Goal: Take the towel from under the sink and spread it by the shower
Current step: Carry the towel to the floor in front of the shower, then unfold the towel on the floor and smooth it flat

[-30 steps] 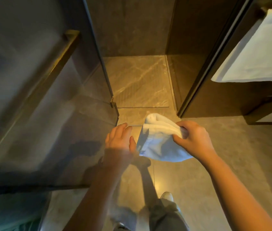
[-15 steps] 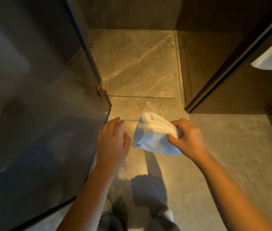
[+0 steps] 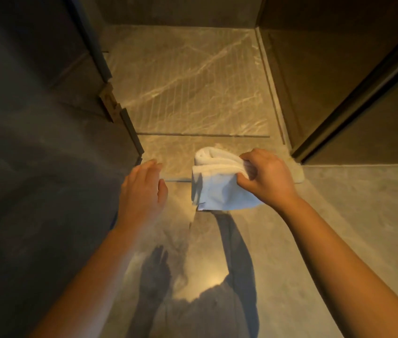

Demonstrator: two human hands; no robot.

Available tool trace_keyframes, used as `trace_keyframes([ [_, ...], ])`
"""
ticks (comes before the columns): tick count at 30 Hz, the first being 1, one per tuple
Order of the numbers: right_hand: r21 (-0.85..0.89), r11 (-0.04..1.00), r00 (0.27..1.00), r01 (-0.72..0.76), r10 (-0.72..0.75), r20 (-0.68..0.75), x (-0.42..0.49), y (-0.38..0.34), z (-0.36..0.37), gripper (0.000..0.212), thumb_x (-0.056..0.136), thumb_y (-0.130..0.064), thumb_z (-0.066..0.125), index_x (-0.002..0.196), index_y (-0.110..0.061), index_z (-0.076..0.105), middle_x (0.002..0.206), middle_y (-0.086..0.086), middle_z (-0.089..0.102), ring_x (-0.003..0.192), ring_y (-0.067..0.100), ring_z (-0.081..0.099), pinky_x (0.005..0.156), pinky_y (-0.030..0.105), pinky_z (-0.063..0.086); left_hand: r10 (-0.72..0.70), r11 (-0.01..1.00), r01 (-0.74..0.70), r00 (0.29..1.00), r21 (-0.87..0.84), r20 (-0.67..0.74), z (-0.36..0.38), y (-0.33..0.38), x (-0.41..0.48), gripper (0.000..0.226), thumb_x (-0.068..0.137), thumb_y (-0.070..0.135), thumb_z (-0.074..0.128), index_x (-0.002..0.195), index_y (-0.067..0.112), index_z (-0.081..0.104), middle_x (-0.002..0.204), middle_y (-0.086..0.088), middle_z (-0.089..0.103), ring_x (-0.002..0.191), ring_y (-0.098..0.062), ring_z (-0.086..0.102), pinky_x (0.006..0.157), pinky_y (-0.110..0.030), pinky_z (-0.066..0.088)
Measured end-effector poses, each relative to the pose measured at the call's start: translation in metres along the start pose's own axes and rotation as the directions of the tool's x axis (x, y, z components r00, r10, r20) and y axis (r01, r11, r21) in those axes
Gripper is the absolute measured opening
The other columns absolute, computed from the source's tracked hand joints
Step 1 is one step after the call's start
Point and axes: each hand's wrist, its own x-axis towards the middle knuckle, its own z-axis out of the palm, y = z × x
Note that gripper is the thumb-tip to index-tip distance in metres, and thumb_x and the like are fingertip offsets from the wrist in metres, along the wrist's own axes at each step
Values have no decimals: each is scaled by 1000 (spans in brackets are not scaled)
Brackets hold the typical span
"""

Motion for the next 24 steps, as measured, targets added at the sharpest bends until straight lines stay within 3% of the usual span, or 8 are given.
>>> trace_keyframes([
  [5, -60, 993, 991, 97, -102, -86, 8, 30, 62, 30, 69, -12, 73, 95, -2, 63, 84, 21, 65, 80, 38, 61, 66, 39, 46, 122, 992, -125, 986, -17, -116, 65, -31, 11, 36, 78, 5, 51, 112, -4, 57, 115, -24, 62, 105, -40, 58, 87, -49, 46],
  [8, -80, 983, 984, 165, -170, -50, -7, 42, 102, 33, 67, -12, 76, 95, 0, 62, 84, 22, 64, 77, 39, 62, 65, 40, 48, 40, 988, -63, 987, -143, -153, 115, -43, -5, 40, 82, 8, 47, 120, -2, 51, 122, -24, 57, 112, -39, 53, 94, -48, 42],
  [10, -78, 979, 982, 187, -188, 1, -24, 48, 127, 34, 66, -12, 76, 95, 0, 62, 84, 22, 65, 76, 39, 63, 64, 40, 49, -71, 970, 45, 993, -238, -99, 146, -52, -23, 41, 88, 9, 45, 127, 0, 45, 130, -23, 51, 119, -37, 47, 99, -45, 38],
  [12, -59, 977, 978, 204, -201, 55, -44, 51, 148, 36, 64, -13, 78, 94, 0, 63, 82, 21, 65, 73, 37, 64, 61, 38, 50, -111, 969, 99, 993, -228, -40, 172, -62, -43, 41, 89, 6, 49, 129, 0, 42, 132, -23, 48, 121, -37, 44, 100, -45, 36],
  [16, 3, 971, 960, 240, -238, 145, -89, 46, 179, 37, 56, -11, 80, 88, -2, 64, 76, 17, 65, 64, 32, 63, 52, 31, 48, -24, 987, 39, 995, -157, 96, 195, -82, -78, 41, 88, 10, 50, 127, -2, 43, 129, -24, 50, 118, -40, 48, 95, -48, 40],
  [21, 49, 982, 951, 181, -187, 245, -146, 45, 203, 34, 57, -13, 79, 85, -2, 61, 76, 17, 63, 65, 34, 61, 51, 34, 50, 38, 989, -7, 976, -145, 214, 208, -94, -111, 55, 85, 33, 31, 127, 0, 44, 127, -23, 53, 116, -38, 50, 95, -44, 40],
  [24, 48, 976, 920, 212, -216, 326, -178, 44, 214, 38, 57, -22, 83, 79, -4, 58, 74, 15, 60, 63, 30, 58, 48, 30, 45, 52, 983, -2, 962, -182, 270, 222, -96, -133, 43, 90, 24, 43, 127, 1, 45, 125, -22, 53, 115, -35, 51, 94, -37, 40],
])
